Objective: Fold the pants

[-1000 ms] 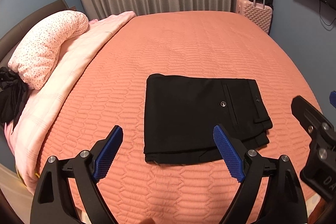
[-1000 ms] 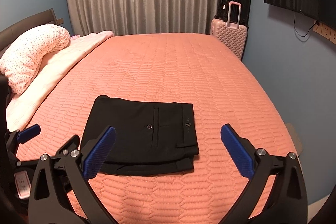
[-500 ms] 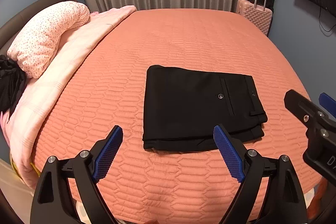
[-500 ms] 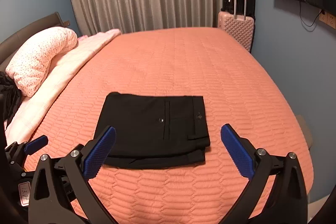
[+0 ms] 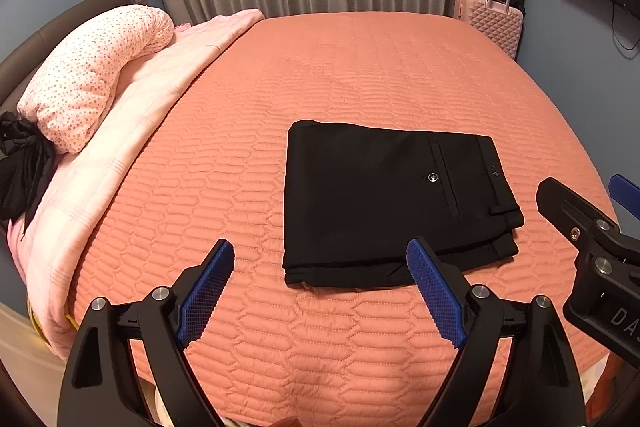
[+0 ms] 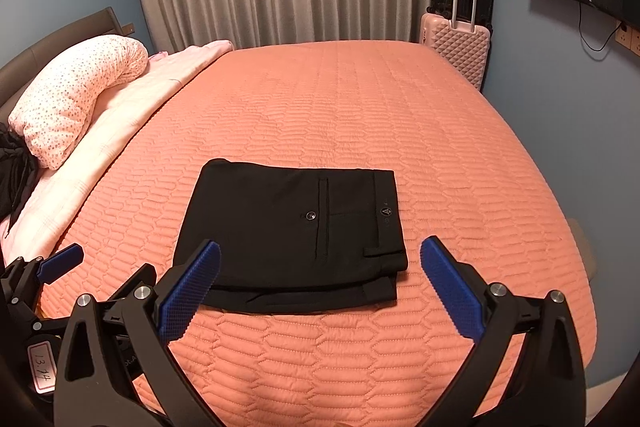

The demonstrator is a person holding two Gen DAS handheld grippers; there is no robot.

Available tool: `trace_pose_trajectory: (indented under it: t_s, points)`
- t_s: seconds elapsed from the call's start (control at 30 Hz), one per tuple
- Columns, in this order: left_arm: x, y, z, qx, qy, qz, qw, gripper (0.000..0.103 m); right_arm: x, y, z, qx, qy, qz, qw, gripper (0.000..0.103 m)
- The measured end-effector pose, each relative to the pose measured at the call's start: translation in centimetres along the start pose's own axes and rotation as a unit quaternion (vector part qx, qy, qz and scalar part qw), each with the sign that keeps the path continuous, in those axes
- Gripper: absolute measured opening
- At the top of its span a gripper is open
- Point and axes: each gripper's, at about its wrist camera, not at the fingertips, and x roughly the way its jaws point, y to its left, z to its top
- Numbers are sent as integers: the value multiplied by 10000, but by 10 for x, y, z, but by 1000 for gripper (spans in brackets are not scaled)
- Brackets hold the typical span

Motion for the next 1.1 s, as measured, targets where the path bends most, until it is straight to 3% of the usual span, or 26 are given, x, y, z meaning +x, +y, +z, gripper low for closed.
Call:
trace_pose_trajectory:
  t_s: [1.1]
  points:
    - [2,2,1,60,16,-41,10000,86,0,2,0,51,-12,0,10000,98]
